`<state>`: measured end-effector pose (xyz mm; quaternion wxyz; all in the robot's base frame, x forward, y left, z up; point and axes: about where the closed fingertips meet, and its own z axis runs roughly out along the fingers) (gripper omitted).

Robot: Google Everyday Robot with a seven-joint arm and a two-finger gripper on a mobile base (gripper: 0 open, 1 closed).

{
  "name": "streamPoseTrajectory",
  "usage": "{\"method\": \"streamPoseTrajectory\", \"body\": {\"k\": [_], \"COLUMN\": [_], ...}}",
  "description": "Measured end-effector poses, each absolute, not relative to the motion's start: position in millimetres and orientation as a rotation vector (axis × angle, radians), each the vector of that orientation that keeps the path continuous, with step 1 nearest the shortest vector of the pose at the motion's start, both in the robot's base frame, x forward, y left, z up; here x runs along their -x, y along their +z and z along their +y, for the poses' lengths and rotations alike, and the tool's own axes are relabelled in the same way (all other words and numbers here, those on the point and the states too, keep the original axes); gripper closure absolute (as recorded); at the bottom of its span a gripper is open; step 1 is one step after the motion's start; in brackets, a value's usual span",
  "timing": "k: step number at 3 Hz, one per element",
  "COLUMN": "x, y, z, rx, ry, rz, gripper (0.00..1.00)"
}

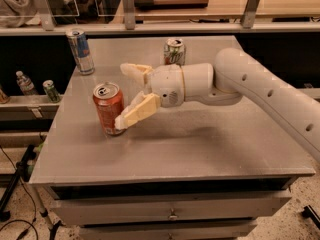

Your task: Place coke can upright

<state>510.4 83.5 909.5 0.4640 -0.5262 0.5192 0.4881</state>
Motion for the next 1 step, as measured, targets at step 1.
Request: {"method": "streamPoseTrajectory", "body": {"k": [1], "x": [-515.3], "y": [906.7], "z": [68.1], "rx": [1.341], "ry": [1.203], "rz": [1.272], "gripper": [0.00]}}
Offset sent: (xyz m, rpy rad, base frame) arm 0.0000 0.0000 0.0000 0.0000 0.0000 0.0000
